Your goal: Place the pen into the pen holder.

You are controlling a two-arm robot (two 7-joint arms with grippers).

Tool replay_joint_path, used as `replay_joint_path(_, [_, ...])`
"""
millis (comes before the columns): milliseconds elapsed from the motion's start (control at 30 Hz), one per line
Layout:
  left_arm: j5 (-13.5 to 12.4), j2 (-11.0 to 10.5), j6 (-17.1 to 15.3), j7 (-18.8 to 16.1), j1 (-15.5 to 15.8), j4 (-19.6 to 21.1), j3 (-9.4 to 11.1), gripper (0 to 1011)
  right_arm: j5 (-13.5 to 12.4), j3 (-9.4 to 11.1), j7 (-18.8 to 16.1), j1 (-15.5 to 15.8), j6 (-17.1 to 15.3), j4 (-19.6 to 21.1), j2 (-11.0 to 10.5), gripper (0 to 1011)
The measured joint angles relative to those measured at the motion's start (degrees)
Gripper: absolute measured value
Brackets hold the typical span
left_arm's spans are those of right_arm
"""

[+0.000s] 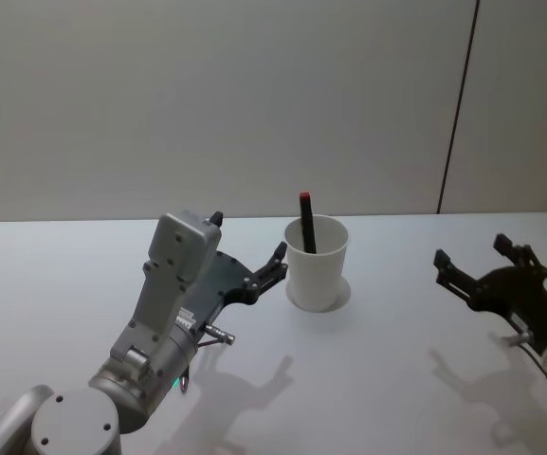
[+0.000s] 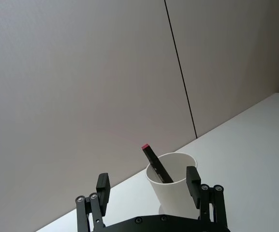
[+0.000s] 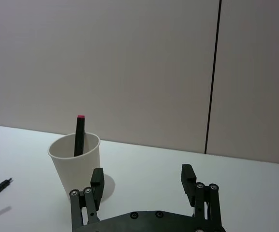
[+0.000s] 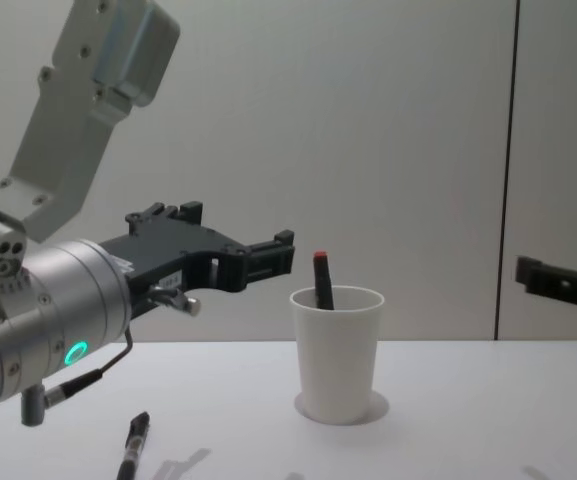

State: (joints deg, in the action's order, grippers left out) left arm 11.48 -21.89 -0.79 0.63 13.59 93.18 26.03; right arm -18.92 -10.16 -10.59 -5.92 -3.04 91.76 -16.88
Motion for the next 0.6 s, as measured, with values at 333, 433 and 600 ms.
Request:
replay_joint_path(333, [0.0,0.0,0.0,0.0,0.0,0.0,0.0,1004,-2.3,1.3,1.0,3.7,-4.1,4.5,-2.4,1002])
replay_joint_path(433, [0.0,0.0,0.0,0.0,0.0,0.0,0.0,1004,-2.9,1.6,1.1,4.5,-5.0,5.4,-2.9,1002])
replay_joint_path(600, [0.0,0.0,0.0,0.0,0.0,0.0,0.0,1004,-3.6,2.1,1.4,5.7,-6.2,6.9,-3.7,1002])
